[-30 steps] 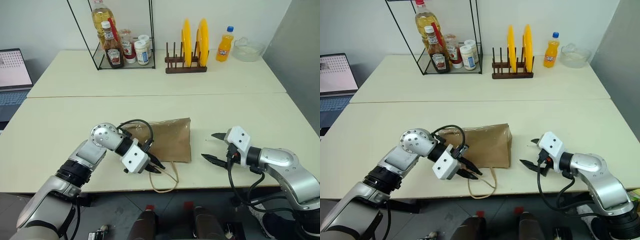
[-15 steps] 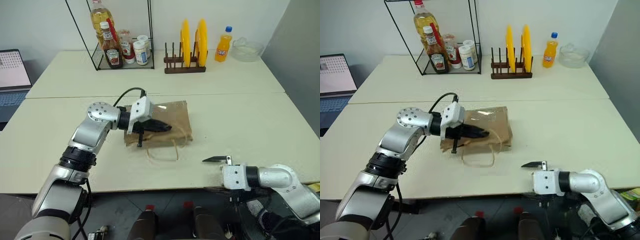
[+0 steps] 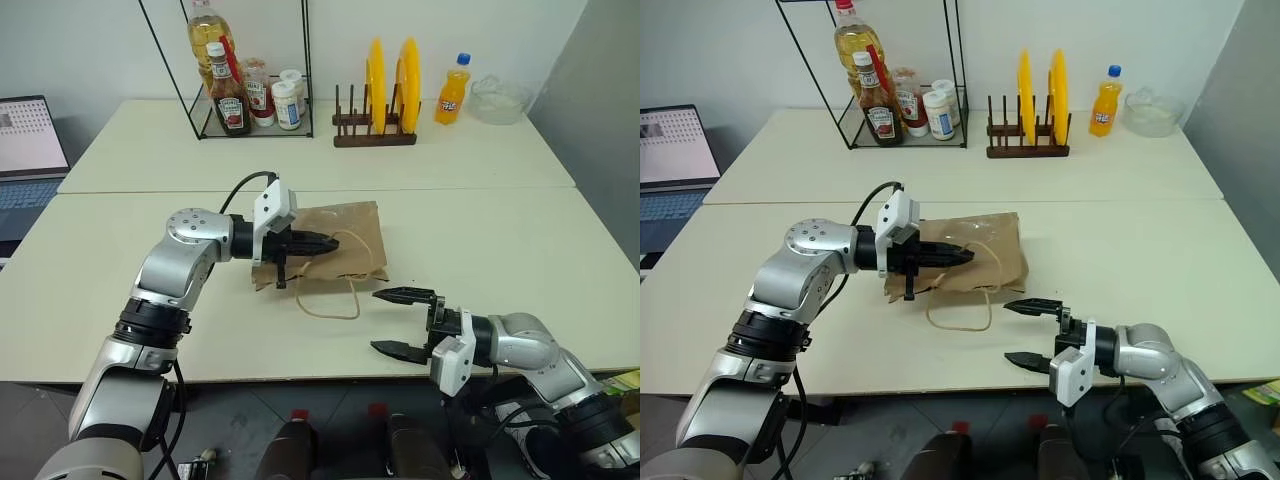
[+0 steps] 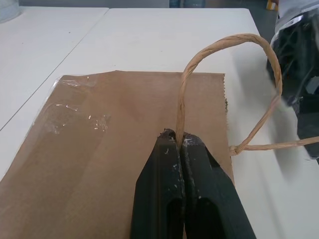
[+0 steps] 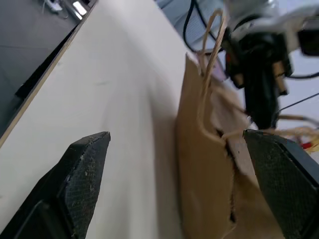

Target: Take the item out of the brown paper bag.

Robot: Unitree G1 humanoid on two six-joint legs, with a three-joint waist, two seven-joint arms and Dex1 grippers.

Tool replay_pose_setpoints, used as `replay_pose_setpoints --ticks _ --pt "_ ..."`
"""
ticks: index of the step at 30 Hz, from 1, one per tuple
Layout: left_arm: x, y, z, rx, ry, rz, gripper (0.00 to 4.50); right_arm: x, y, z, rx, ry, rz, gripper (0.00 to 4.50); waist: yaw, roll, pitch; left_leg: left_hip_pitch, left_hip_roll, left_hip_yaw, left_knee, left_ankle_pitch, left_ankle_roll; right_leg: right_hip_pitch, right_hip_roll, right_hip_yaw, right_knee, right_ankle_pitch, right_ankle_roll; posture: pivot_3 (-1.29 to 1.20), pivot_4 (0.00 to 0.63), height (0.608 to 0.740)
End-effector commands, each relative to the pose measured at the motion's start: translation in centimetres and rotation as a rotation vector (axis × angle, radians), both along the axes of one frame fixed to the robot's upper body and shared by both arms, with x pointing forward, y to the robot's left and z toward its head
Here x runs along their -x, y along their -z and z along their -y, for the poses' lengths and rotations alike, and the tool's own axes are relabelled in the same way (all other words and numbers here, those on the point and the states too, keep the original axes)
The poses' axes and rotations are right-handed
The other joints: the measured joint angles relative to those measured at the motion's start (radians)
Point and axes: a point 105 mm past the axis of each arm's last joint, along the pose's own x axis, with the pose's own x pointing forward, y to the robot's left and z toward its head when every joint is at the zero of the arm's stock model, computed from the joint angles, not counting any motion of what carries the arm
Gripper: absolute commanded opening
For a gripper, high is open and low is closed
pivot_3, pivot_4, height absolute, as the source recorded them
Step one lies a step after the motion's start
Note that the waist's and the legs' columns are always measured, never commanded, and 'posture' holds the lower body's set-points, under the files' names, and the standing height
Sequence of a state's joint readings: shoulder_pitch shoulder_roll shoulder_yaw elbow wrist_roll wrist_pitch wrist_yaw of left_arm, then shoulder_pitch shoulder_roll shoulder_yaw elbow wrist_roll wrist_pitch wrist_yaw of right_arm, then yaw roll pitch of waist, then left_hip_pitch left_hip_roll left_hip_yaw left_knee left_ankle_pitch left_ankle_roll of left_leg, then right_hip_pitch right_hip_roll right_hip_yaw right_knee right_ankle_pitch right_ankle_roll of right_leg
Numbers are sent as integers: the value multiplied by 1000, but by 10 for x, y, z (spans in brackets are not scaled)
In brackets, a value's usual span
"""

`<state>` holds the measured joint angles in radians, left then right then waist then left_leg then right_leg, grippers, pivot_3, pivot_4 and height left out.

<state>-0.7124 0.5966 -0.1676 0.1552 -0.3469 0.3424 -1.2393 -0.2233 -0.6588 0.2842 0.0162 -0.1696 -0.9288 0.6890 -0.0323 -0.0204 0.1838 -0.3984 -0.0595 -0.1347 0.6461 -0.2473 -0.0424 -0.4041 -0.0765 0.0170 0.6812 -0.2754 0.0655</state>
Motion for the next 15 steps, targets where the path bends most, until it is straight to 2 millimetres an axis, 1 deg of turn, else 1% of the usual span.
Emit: replay_pose_setpoints --ticks 1,11,14,15 --pt "1 -9 1 -1 13 54 11 -2 -7 -3 -22 -24 51 4500 0 0 0 0 0 0 0 0 0 0 0 0 0 0 0 0 150 740" --pt "1 -10 6 0 38 52 11 -13 2 -33 -21 -81 60 4500 -2 0 0 0 0 0 0 0 0 0 1 0 0 0 0 0 150 740" --pt "1 -9 7 -3 41 52 0 -16 3 -37 -25 -90 70 3859 -1 0 0 0 0 0 0 0 0 0 1 0 0 0 -1 0 150 740" --pt "2 -8 7 -4 42 52 0 -18 2 -38 -31 -86 75 3521 -1 0 0 0 0 0 0 0 0 0 1 0 0 0 -1 0 150 740"
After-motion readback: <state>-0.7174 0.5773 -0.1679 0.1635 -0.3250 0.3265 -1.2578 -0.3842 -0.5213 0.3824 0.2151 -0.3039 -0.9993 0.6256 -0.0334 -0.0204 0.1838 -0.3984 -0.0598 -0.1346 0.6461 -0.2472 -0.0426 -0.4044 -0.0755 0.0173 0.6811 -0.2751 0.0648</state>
